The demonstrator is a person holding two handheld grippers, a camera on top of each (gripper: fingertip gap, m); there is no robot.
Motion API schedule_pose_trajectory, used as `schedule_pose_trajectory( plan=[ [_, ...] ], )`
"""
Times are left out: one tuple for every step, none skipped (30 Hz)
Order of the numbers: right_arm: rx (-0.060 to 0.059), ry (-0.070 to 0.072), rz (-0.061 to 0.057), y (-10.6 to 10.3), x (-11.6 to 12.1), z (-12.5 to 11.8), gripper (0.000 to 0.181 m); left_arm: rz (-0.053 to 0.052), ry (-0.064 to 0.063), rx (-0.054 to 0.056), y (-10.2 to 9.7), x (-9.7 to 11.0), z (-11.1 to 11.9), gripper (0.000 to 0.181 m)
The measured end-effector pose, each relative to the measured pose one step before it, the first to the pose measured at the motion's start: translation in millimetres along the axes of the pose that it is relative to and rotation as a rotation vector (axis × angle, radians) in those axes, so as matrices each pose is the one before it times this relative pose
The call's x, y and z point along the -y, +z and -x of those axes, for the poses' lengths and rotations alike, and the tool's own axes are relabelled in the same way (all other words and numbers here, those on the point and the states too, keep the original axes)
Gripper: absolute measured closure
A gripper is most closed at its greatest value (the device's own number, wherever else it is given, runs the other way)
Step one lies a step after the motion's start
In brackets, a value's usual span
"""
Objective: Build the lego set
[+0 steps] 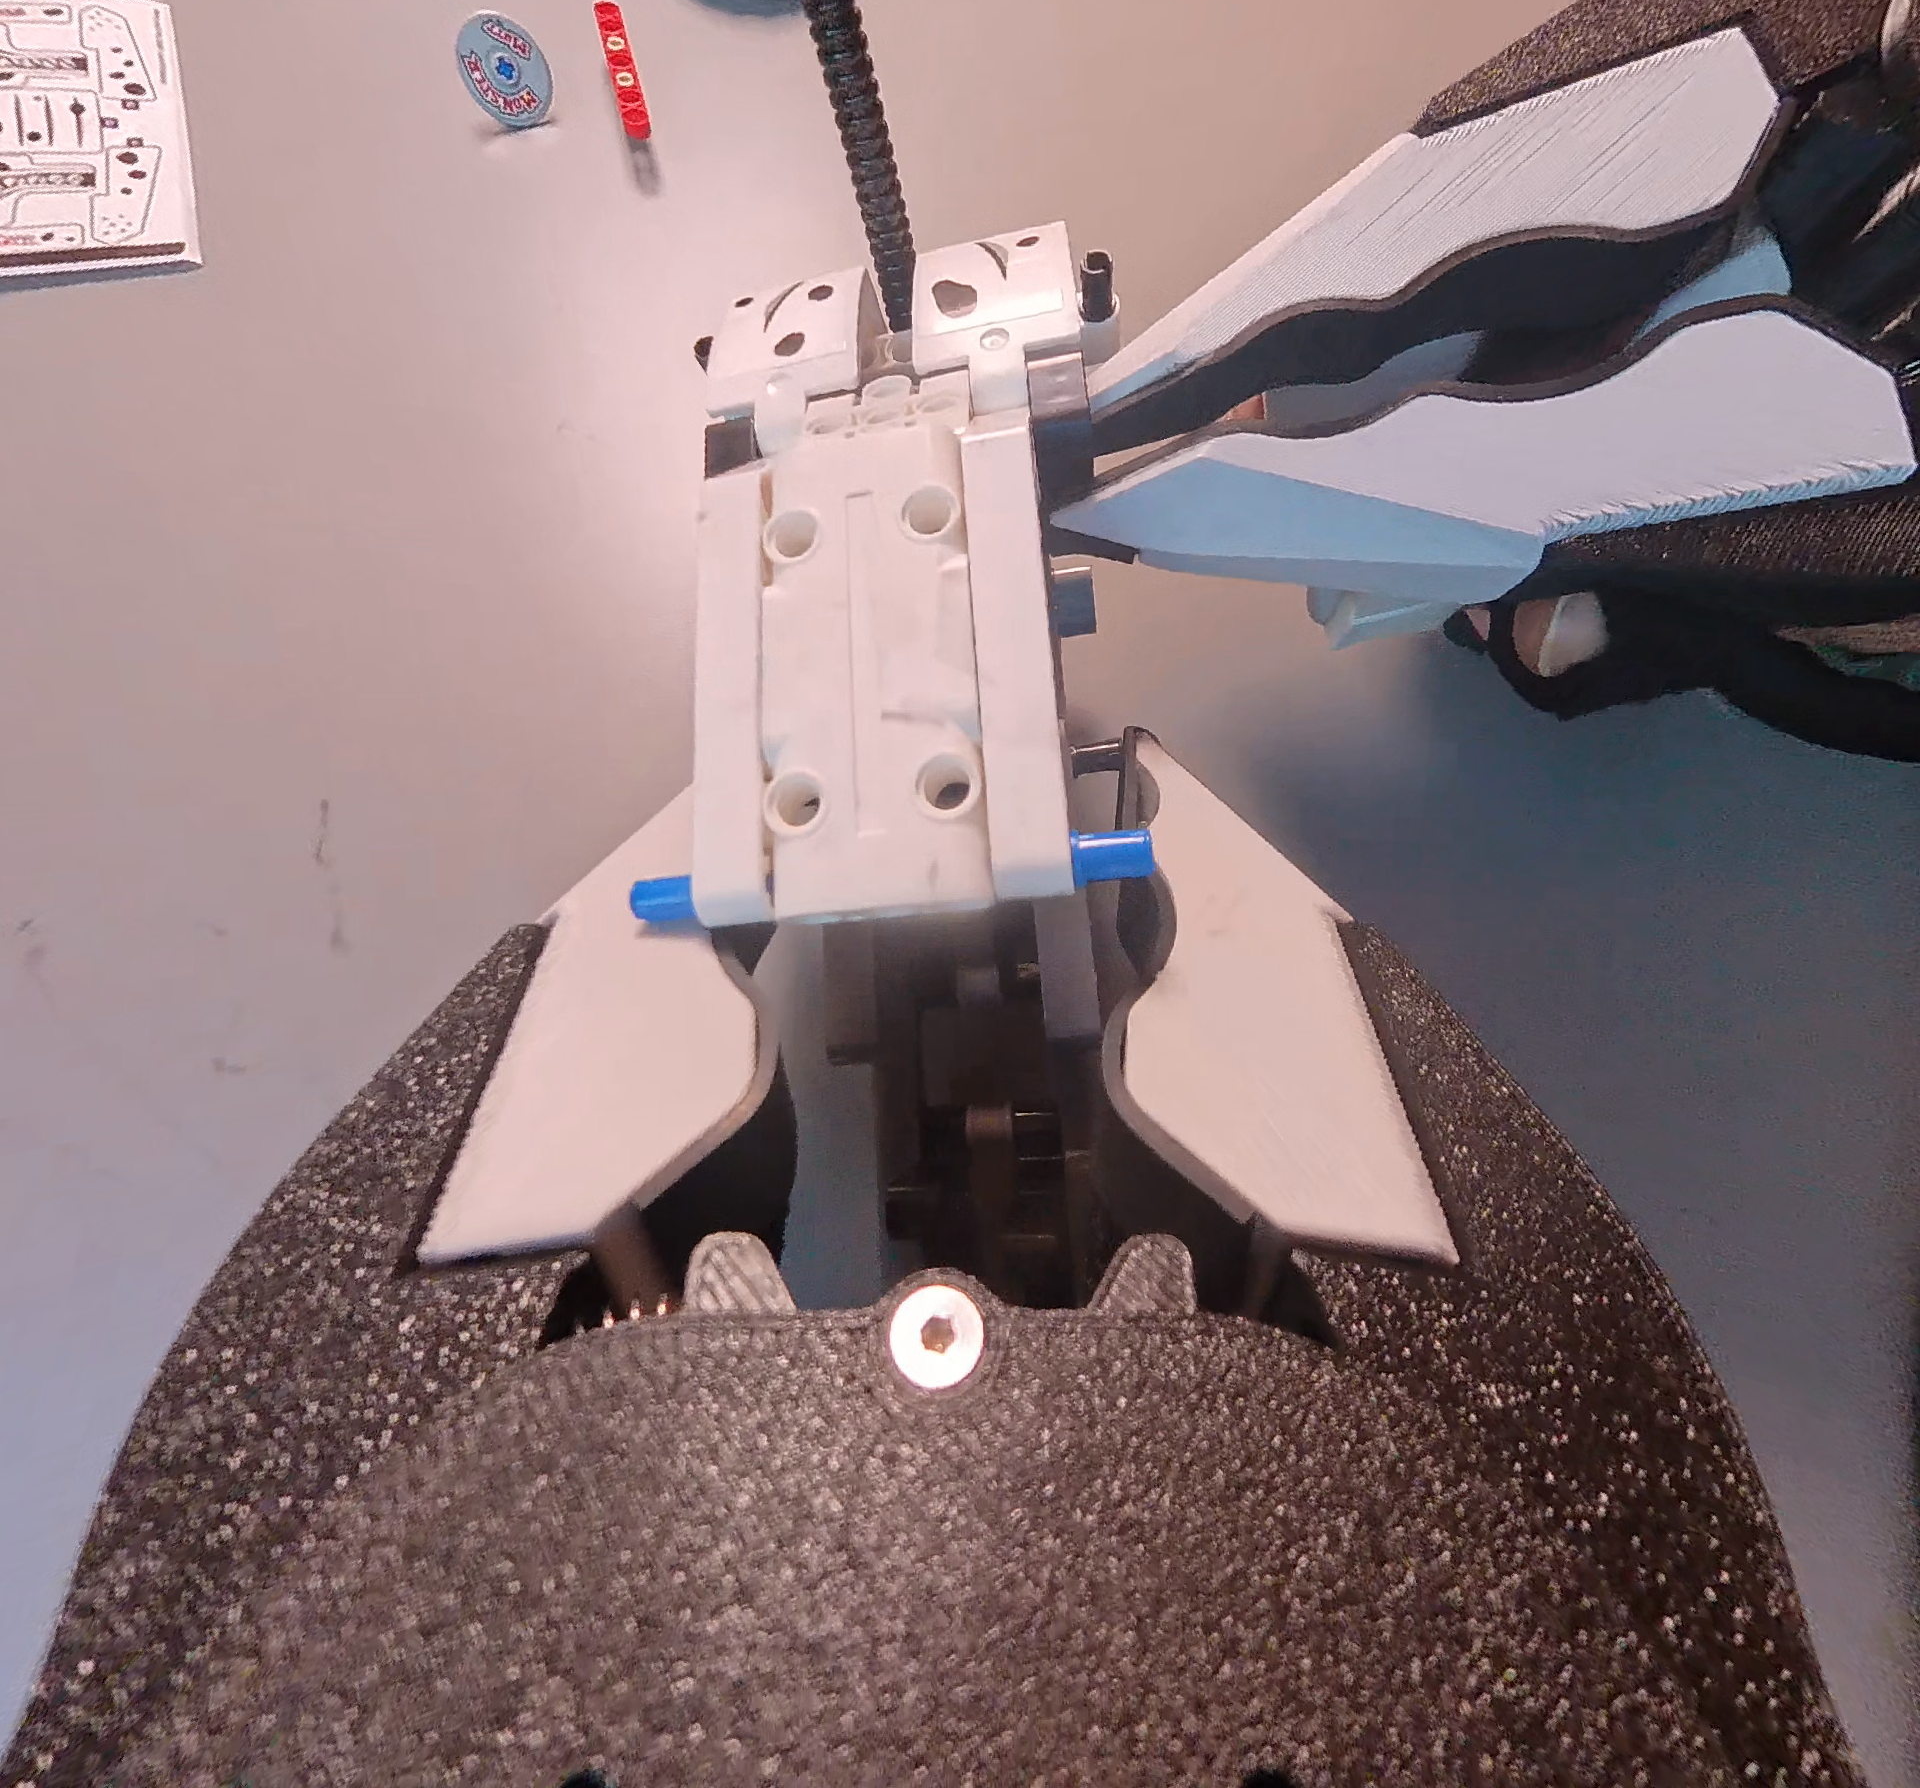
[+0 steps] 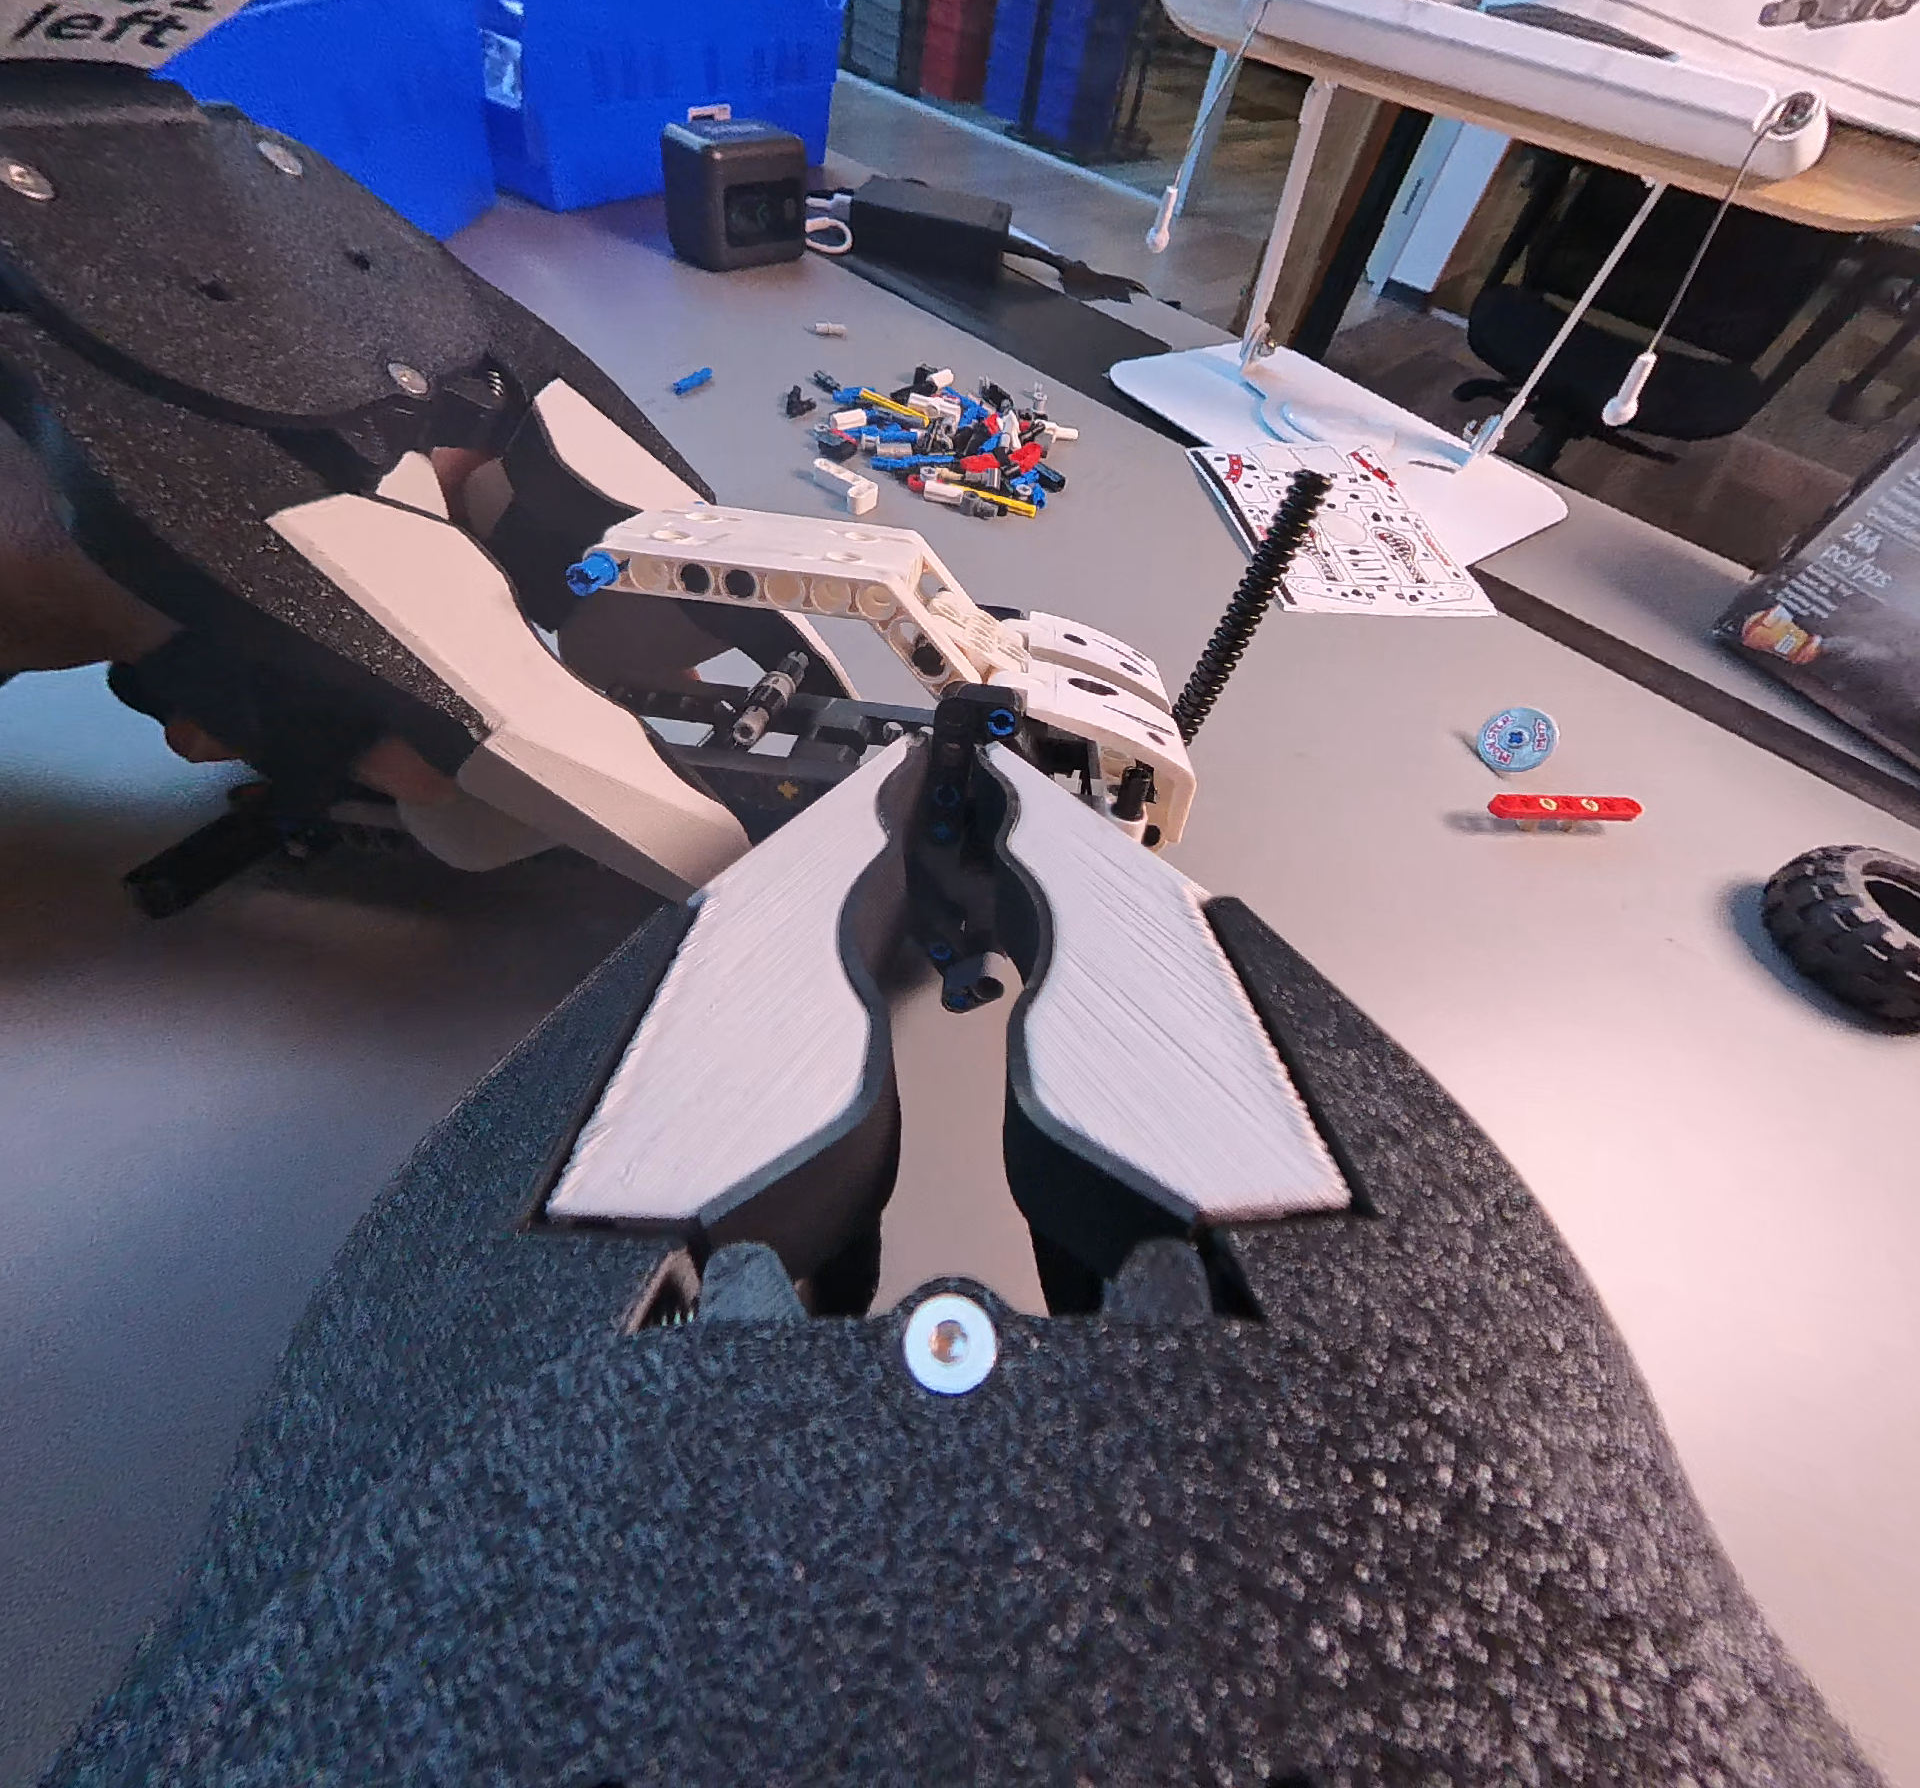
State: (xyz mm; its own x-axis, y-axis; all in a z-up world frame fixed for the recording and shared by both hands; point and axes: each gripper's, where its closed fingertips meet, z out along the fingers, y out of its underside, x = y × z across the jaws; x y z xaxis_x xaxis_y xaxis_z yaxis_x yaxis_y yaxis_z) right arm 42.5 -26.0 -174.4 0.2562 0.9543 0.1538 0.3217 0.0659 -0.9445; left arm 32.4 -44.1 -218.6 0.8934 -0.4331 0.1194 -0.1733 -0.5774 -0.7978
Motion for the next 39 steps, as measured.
schedule_pose_trajectory(
  plan=[
    [-0.0078,0.0104,0.0032,0.71,-0.09,-0.62,0.173,0.0025,0.0006,0.007,0.1,0.09,0.89,0.117],
    [-0.0057,0.0103,0.0003,0.71,0.34,-0.39,0.173,0.0007,-0.0004,0.002,0.02,0.12,0.55,0.117],
    [-0.0025,0.0074,0.0,0.76,0.3,-0.13,0.173,-0.0001,-0.0024,-0.0014,-0.15,0.03,0.57,0.117],
    [-0.0018,0.0067,-0.0004,1.18,0.56,-0.16,0.173,0.0003,-0.003,-0.0027,-0.28,0.12,1.01,0.117],
    [-0.004,0.0066,-0.0001,1.82,0.61,-0.58,0.173,0.0005,-0.0031,0.001,-0.33,0.47,1.56,0.117],
    [-0.0047,0.0042,0.0002,2.29,0.73,-0.79,0.173,0.002,-0.0011,0.0044,-0.12,0.34,2.0,0.117],
    [0.0005,-0.0011,-0.0002,2.11,0.73,-0.37,0.173,0.0023,-0.0015,0.0038,-0.07,0.15,2.22,0.117],
    [0.008,-0.0016,-0.0017,1.77,0.71,-0.14,0.173,-0.0007,-0.0062,-0.0023,-0.26,0.11,1.66,0.117],
    [0.0115,0.007,-0.0017,1.22,0.85,0.02,0.174,-0.0011,-0.0115,-0.0095,-0.26,0.01,0.8,0.117],
    [0.0065,0.0073,0.0008,0.97,0.77,-0.05,0.174,-0.0016,-0.015,-0.0125,-0.29,0.41,0.51,0.117],
    [-0.0009,-0.0039,0.0019,1.05,0.63,-0.26,0.175,0.0019,-0.0086,-0.0075,-0.1,0.18,1.01,0.117],
    [-0.0063,-0.0082,0.0025,1.25,0.12,-0.19,0.175,0.0036,0.0004,0.0012,0.14,-0.14,1.67,0.117],
    [-0.0073,-0.002,0.0022,1.05,-0.27,-0.47,0.175,0.0028,0.0058,0.0066,0.27,-0.02,1.95,0.117],
    [-0.0051,0.0029,0.0013,0.6,-0.38,-0.38,0.174,0.002,0.007,0.0065,0.46,-0.05,1.51,0.117],
    [-0.004,0.0039,0.0006,0.11,-0.37,-0.44,0.174,0.001,0.0036,0.0037,0.53,0.13,1.09,0.117],
    [-0.0054,0.003,-0.0008,-0.07,-0.33,-0.37,0.174,0.0016,-0.0007,0.0022,0.42,0.12,0.57,0.118],
    [-0.0065,0.0006,-0.0005,-0.01,-0.31,-0.35,0.174,0.0025,0.0037,0.0059,0.23,0.08,1.0,0.118],
    [-0.0086,-0.0034,0.0025,0.1,-0.37,-0.6,0.174,0.0006,0.0072,0.0077,0.62,0.15,1.36,0.118],
    [-0.0085,-0.002,0.0018,0.2,-0.37,-0.58,0.175,-0.0017,0.0007,0.0028,0.59,0.18,0.97,0.118],
    [-0.0059,0.0038,-0.0003,-0.13,0.11,-0.5,0.175,-0.002,-0.0074,-0.0047,0.24,0.48,0.34,0.119],
    [-0.0046,0.008,-0.0003,-0.17,0.03,-0.47,0.175,-0.0005,-0.0072,-0.0051,0.1,0.37,0.19,0.119],
    [-0.006,0.0078,0.001,-0.06,-0.05,-0.4,0.175,0.0,-0.0038,-0.0019,0.19,0.19,0.35,0.119],
    [-0.0065,0.0055,0.0009,-0.08,-0.09,-0.21,0.175,0.0005,-0.0037,-0.0011,0.08,0.06,0.43,0.119],
    [-0.006,0.0041,0.0002,-0.09,0.12,0.07,0.175,-0.0002,-0.0075,-0.0028,-0.12,-0.06,0.44,0.119],
    [-0.0047,0.0043,0.0001,0.02,0.04,0.09,0.175,-0.0006,-0.009,-0.0006,-0.31,-0.2,1.07,0.12],
    [-0.0043,0.0047,0.0031,0.02,-0.31,0.16,0.175,0.001,-0.0099,0.004,-0.22,-0.79,2.14,0.121],
    [-0.005,0.0027,0.0042,0.3,-0.49,0.71,0.175,-0.0031,-0.0059,-0.0011,-0.16,-0.44,2.03,0.122],
    [-0.0107,0.0035,-0.0025,0.35,0.76,0.13,0.175,-0.0001,0.0003,-0.0051,-0.88,0.21,-0.73,0.125],
    [-0.0048,0.0066,0.0013,0.36,0.03,0.42,0.175,0.0088,0.0096,0.009,-0.45,-0.6,0.11,0.125],
    [-0.0037,0.0014,-0.0005,0.13,0.14,0.07,0.174,0.0,-0.0036,-0.0022,-0.27,-0.11,-0.14,0.125],
    [-0.0037,0.0045,-0.0001,0.29,0.25,0.25,0.174,-0.0021,-0.0045,-0.0065,-0.18,-0.12,-0.21,0.125],
    [0.0003,0.0044,-0.0025,0.25,0.58,0.28,0.174,-0.003,0.0057,-0.0003,-0.51,0.3,0.02,0.125],
    [0.0052,0.0046,0.0005,0.34,0.09,0.34,0.174,0.0011,0.009,0.0039,-0.31,-0.32,0.05,0.124],
    [0.0119,0.005,-0.0002,0.01,0.01,0.49,0.174,0.0036,0.0059,0.0004,-0.3,-0.58,-0.34,0.124],
    [0.0161,0.0107,0.0004,0.04,0.1,0.34,0.174,0.002,0.0036,-0.0045,-0.56,-0.09,-0.98,0.124],
    [0.0132,0.0053,0.0028,0.29,-0.18,-0.48,0.174,0.0042,0.0103,0.0001,-0.51,-0.78,-0.6,0.123],
    [0.0142,-0.0075,-0.0004,0.4,-0.07,-1.31,0.174,0.0031,0.016,-0.0068,-1.24,-0.64,-1.99,0.119],
    [0.0279,0.0088,-0.0075,-0.16,1.15,-0.3,0.174,0.0018,0.0104,-0.0173,-1.53,-0.44,-3.7,0.113],
    [0.0336,0.0245,-0.0041,-0.2,0.82,-0.37,0.174,0.0068,0.0079,-0.0236,-1.61,-1.81,-4.67,0.109]
  ],
)
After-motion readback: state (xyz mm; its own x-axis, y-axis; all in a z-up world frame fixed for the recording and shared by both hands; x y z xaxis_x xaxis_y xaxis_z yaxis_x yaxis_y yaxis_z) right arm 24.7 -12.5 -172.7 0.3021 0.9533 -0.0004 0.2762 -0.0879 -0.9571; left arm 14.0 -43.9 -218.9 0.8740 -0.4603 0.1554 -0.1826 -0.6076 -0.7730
